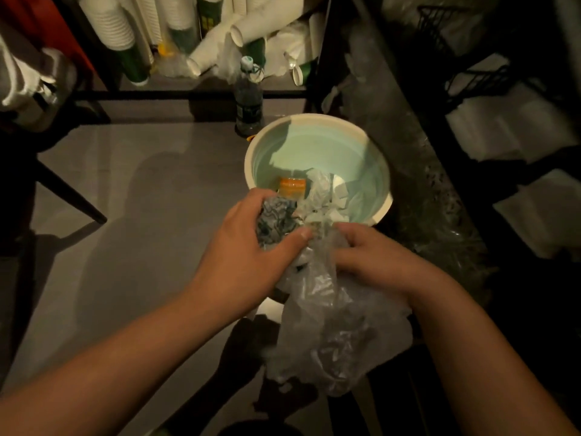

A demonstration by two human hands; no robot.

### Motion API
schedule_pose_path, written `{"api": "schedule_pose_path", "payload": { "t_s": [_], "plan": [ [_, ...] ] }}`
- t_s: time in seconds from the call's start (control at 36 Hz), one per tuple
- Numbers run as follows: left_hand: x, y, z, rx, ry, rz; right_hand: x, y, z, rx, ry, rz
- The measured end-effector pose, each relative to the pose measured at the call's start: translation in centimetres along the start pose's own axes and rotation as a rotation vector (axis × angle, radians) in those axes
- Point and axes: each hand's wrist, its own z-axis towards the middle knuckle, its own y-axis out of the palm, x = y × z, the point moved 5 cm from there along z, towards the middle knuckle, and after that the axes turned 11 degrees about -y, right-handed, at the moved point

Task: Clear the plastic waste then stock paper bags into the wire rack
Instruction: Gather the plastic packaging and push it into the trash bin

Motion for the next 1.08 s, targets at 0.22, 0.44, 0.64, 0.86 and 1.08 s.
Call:
{"api": "schedule_pose_path", "payload": {
  "t_s": [0.22,0.44,0.64,0.86,1.08],
  "plan": [
    [2.1,1.5,0.2,-0.319,-0.050,-0.443,-4.5,-1.2,-0.4,0.369,-0.339,0.678],
    [1.3,2.9,0.9,-0.319,-0.234,-0.575,-5.6,0.1,-1.9,0.513,-0.420,0.486],
    [2.7,3.3,1.6,-0.480,-0.264,-0.704,-5.9,-1.7,-2.1,0.549,-0.314,-0.490],
    [5.6,3.7,5.2,-0.616,-0.374,-0.505,-5.9,-3.3,0.5,0.575,-0.523,0.345],
    [7.6,2.4,10.4,0.178,0.218,-0.098,-6.2,-6.7,3.7,0.719,-0.609,0.220]
  ]
}}
